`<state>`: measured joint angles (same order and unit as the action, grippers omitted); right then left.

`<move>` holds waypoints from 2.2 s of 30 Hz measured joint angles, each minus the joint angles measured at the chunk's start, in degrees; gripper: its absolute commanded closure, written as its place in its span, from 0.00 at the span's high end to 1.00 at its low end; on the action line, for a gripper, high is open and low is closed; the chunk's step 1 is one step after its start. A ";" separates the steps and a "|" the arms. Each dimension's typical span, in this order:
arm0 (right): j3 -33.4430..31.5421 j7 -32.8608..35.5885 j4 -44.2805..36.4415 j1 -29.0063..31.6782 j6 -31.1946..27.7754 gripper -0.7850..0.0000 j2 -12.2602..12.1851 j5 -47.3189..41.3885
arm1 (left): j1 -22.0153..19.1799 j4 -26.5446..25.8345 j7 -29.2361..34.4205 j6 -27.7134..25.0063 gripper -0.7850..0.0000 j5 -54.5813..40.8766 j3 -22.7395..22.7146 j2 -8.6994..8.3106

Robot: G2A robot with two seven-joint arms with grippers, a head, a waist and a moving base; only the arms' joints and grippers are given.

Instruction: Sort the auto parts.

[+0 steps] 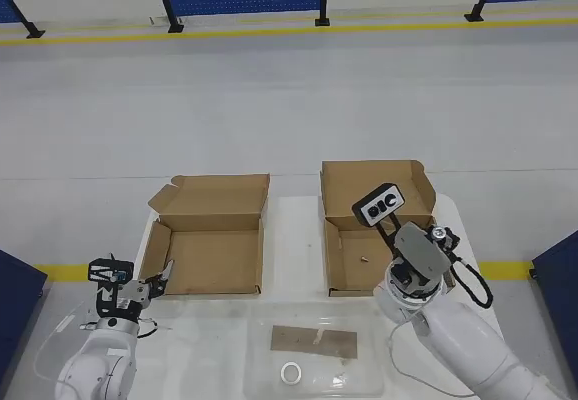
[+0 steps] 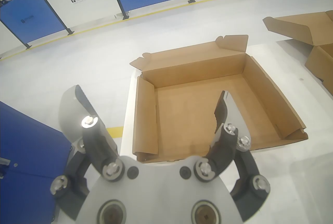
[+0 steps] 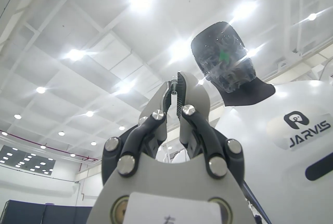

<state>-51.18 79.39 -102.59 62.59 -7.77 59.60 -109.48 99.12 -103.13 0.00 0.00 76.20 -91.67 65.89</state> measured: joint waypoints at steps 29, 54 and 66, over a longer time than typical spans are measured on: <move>-5.68 -3.87 -3.08 4.10 3.77 0.00 2.06 10.64 | 0.00 0.00 0.00 0.00 1.00 0.00 0.00 0.00; -8.69 -3.38 -3.12 5.07 6.74 0.00 4.24 12.96 | 0.00 0.00 0.00 0.00 1.00 0.00 0.00 0.00; -23.81 -8.27 -2.70 8.72 16.32 0.00 1.08 34.85 | 0.00 0.00 0.00 0.00 1.00 0.00 0.00 0.00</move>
<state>-74.99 71.12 -105.29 71.31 8.54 60.68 -74.63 99.12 -103.13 0.00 0.00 76.20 -91.67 65.89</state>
